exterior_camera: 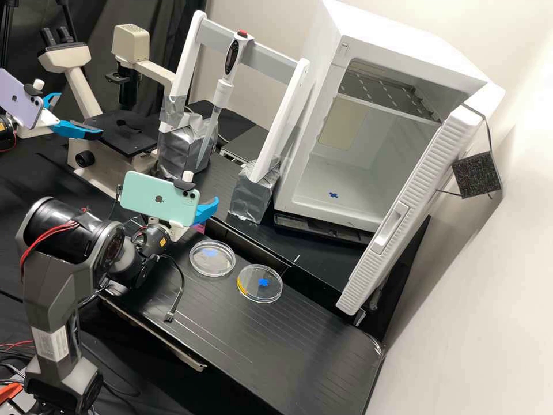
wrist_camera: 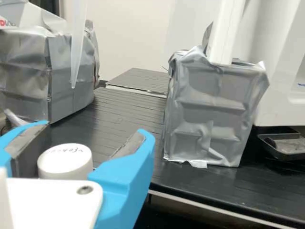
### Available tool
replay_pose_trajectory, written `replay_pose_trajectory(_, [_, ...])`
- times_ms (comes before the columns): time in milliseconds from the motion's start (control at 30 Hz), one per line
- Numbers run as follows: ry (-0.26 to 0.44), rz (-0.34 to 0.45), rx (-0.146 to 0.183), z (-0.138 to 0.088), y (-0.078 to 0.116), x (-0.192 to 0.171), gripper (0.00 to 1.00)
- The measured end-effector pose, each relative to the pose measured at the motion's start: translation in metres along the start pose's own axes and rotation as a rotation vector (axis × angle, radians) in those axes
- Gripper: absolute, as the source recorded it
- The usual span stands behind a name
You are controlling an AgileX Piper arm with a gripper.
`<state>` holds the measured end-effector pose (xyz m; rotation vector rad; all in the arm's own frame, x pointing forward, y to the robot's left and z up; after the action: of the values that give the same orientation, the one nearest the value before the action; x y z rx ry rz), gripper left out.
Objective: Open the bottle
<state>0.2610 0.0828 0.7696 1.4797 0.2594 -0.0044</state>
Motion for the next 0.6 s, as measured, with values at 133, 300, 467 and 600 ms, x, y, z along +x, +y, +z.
replay_pose_trajectory(133, [0.002, -0.002, -0.002, -0.0002, -0.0002, 0.0000, 0.00])
replay_pose_trajectory(300, [0.011, -0.009, -0.010, -0.0010, -0.0008, 0.0000, 0.00])
replay_pose_trajectory(467, [0.013, -0.010, -0.011, -0.0012, -0.0009, 0.0000, 0.00])
replay_pose_trajectory(600, [0.016, -0.012, -0.014, -0.0014, -0.0011, 0.0000, 0.00])
